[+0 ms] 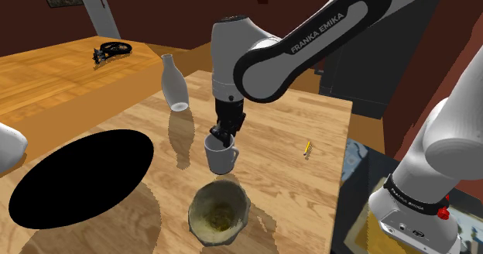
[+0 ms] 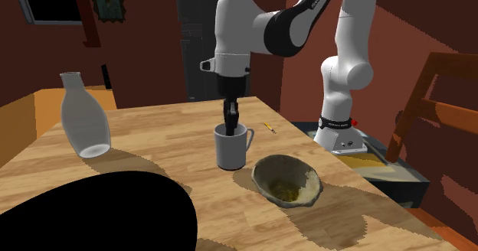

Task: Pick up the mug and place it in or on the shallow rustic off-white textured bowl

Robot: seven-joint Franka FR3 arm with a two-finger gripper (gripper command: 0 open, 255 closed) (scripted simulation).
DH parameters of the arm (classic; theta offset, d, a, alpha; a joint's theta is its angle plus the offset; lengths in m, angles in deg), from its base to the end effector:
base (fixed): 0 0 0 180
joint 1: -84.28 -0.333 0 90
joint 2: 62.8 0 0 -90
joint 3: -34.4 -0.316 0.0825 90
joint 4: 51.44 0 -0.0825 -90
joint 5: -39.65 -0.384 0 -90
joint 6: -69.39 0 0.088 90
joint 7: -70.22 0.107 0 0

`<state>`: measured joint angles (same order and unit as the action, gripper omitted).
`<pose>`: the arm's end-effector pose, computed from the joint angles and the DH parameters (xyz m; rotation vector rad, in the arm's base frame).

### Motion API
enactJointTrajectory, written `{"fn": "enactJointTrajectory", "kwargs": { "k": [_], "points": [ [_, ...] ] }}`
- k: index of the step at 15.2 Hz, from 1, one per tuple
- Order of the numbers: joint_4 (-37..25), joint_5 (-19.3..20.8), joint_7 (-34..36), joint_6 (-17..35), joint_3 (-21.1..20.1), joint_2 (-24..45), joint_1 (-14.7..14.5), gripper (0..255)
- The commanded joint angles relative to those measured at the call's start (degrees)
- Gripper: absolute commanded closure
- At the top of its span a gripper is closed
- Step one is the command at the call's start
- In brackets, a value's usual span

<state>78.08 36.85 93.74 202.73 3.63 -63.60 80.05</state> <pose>0.4300 0.3025 0.3737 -3.0652 -0.2588 -0.0834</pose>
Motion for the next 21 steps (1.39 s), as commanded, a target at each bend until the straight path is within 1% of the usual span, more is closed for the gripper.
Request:
{"fn": "enactJointTrajectory", "kwargs": {
  "k": [1,10,21],
  "points": [
    [-0.6,-0.7,-0.6,-1.6,0.1,-1.1,0.1,255],
    [-4.4,-2.6,-1.9,-8.6,0.6,-4.7,0.2,255],
    [-10.4,-3.7,-2.6,-17.2,1.4,-7.6,0.3,255]
  ]
}}
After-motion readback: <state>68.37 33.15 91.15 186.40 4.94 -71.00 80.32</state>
